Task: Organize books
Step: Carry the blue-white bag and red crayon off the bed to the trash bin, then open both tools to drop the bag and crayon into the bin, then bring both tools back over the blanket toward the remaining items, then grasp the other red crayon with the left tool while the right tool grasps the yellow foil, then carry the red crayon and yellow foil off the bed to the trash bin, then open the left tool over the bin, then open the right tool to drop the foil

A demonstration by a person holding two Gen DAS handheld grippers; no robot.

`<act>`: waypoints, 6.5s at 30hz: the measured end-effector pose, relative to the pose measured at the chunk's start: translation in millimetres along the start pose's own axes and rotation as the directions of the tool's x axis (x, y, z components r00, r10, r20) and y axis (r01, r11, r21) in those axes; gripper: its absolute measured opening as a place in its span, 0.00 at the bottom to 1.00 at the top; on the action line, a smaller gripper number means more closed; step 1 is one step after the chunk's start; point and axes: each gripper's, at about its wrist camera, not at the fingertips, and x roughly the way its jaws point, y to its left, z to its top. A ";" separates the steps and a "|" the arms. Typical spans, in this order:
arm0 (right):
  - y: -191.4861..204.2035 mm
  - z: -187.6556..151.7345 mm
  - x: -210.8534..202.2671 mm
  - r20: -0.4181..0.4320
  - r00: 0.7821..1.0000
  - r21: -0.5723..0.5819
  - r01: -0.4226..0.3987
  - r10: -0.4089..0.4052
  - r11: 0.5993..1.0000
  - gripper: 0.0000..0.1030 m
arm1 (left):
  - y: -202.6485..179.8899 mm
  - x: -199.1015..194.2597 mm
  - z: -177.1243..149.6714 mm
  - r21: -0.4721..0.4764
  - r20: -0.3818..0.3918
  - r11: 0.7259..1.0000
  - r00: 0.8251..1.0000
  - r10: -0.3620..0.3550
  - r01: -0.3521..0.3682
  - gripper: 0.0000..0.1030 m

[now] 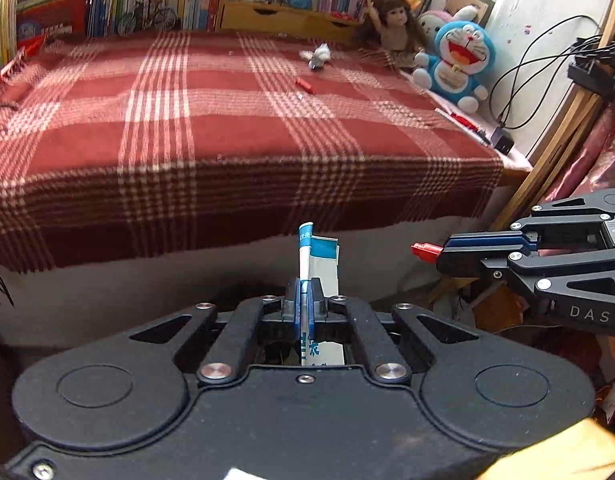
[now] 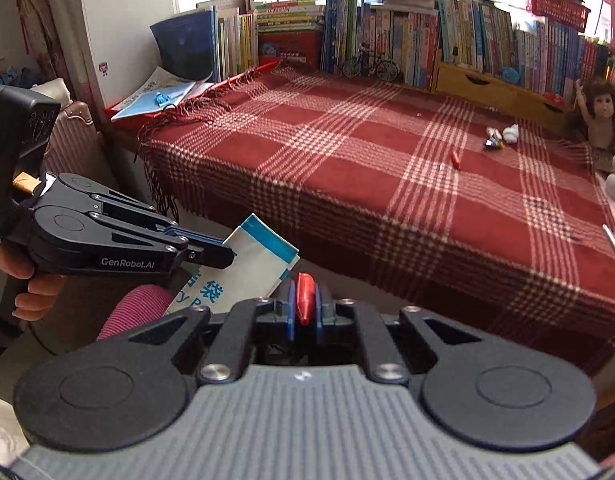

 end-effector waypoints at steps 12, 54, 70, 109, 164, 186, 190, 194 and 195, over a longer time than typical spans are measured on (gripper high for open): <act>-34.2 -50.7 148.2 -0.226 0.967 0.179 -0.077 0.117 0.981 0.14 | 50.9 152.2 -35.2 -0.133 -0.236 0.989 0.971 0.034 -0.067 0.04; -74.2 -12.0 138.6 -0.074 0.995 0.210 -0.052 0.069 0.976 0.48 | 30.0 97.9 27.9 -0.003 -0.007 0.999 0.999 0.033 -0.033 0.40; -178.1 87.7 92.3 0.197 0.954 0.312 0.158 -0.227 0.937 0.59 | 10.3 119.1 194.3 0.008 0.262 0.998 0.963 0.058 -0.062 0.66; -334.9 186.7 303.9 0.042 0.945 0.503 0.261 -0.325 0.824 0.07 | 4.4 275.6 250.7 0.014 0.289 0.991 0.949 0.124 -0.134 0.09; -80.7 -66.4 190.6 -0.098 0.991 0.354 -0.052 0.092 0.934 0.03 | 59.9 233.9 -35.1 -0.061 -0.223 0.984 0.963 0.153 -0.170 0.10; -81.7 -72.7 191.8 -0.102 0.990 0.388 -0.054 0.101 0.920 0.04 | 13.2 245.2 -92.6 0.062 -0.389 0.998 0.921 0.006 0.020 0.18; -79.1 -86.8 218.3 -0.160 0.981 0.403 -0.033 0.106 0.914 0.04 | 10.8 248.8 -107.1 0.052 -0.428 0.999 0.904 0.016 0.006 0.18; -80.2 -101.6 244.0 -0.211 0.967 0.447 -0.032 0.140 0.894 0.06 | 15.9 250.9 -115.8 0.054 -0.440 0.999 0.898 0.030 -0.006 0.18; -79.6 -103.9 249.0 -0.220 0.966 0.448 -0.026 0.139 0.894 0.08 | 17.1 251.2 -116.0 0.053 -0.442 0.999 0.896 0.031 -0.009 0.18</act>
